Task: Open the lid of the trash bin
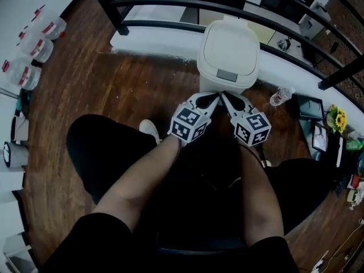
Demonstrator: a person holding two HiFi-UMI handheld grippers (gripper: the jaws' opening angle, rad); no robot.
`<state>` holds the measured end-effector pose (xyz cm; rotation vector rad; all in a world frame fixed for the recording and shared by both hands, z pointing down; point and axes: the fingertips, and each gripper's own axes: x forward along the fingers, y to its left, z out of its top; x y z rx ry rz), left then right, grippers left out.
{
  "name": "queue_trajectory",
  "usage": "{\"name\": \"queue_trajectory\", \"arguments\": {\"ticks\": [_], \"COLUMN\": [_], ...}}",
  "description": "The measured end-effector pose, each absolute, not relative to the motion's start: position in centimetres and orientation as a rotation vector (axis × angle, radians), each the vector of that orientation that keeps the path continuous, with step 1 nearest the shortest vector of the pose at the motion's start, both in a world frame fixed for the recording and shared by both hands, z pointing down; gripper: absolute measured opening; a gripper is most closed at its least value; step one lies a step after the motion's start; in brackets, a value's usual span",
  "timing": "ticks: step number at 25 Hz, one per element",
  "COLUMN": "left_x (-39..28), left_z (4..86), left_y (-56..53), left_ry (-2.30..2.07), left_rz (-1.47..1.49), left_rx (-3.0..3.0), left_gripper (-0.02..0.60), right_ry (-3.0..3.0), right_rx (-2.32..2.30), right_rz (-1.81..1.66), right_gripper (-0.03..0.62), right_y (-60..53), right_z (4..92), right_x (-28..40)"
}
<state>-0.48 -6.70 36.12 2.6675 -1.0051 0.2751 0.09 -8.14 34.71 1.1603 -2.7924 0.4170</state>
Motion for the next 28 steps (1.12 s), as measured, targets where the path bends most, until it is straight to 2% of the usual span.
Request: {"name": "queue_trajectory", "arguments": {"ticks": [10, 15, 28], "left_x": [-2.5, -1.1, -0.5], "left_z": [41.0, 43.0, 47.0], "left_y": [-10.4, -11.0, -12.2], "left_ry": [-1.119, -1.082, -1.083], "left_rz": [0.222, 0.294, 0.224], "left_rx": [2.472, 2.515, 2.432], "left_gripper": [0.041, 0.041, 0.041], "right_ry": [-2.776, -2.782, -2.711], "right_rx": [1.281, 1.272, 1.241], "right_rz": [0.522, 0.514, 0.638], "right_gripper": [0.014, 0.014, 0.014], "right_y": [-10.6, -11.2, -12.2], "right_z": [38.7, 39.7, 46.1], "right_x": [1.5, 1.7, 1.7]}}
